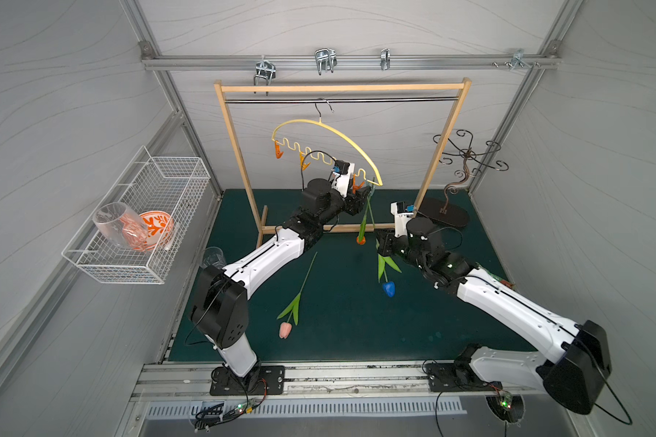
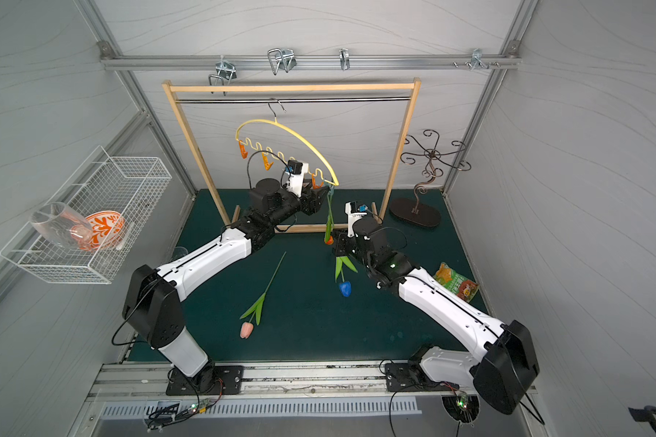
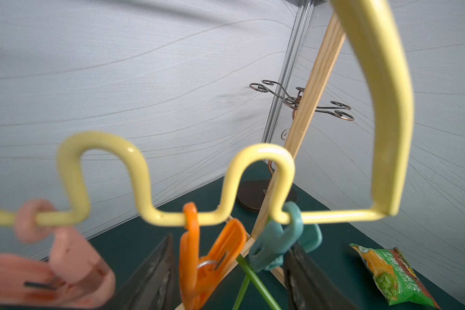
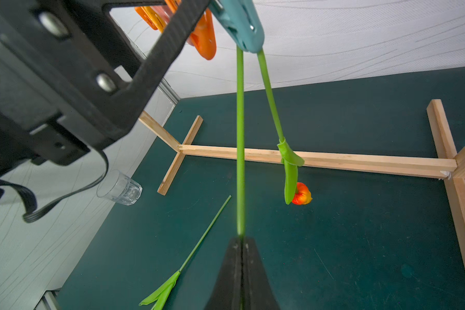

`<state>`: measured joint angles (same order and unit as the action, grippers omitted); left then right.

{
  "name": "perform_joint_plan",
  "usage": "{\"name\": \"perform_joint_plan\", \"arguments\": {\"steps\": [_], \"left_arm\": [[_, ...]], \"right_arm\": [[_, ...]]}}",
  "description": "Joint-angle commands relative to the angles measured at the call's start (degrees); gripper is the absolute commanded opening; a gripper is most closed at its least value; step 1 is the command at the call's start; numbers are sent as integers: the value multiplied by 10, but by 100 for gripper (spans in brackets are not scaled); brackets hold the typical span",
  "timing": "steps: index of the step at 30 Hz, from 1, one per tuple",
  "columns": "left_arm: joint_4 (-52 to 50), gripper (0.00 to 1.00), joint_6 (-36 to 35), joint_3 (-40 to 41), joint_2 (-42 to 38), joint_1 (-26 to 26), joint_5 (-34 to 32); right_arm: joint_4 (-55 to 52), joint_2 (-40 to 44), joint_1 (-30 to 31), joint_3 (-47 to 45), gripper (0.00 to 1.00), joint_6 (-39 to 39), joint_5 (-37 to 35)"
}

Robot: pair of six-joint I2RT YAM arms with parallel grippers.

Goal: Dry the flowers on a clothes hanger
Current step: Open the clamp at the hanger.

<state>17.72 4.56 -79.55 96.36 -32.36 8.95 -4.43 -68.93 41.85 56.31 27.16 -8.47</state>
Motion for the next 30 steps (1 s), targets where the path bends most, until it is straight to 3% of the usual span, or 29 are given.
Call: {"name": "perform_joint_plan", "arguments": {"steps": [1,10,17,22,30], "left_arm": [[59,62,-21,2,-3,-5,-31],[101,54,-46,28,-12,-6,-57],[115,57,-54,52,-28,-6,-58],[127,64,-61,80,-51,-5,-59],[116,61,-38,63,-47,8,-39]], "right_arm": [[6,18,-3,3,0,0,3],[4,18,-4,3,0,-11,-11],[-3,16,-5,14,0,-20,-22],[-7,9,-11,24,0,-16,-16],[-4,9,-11,27,0,-5,-5]]}}
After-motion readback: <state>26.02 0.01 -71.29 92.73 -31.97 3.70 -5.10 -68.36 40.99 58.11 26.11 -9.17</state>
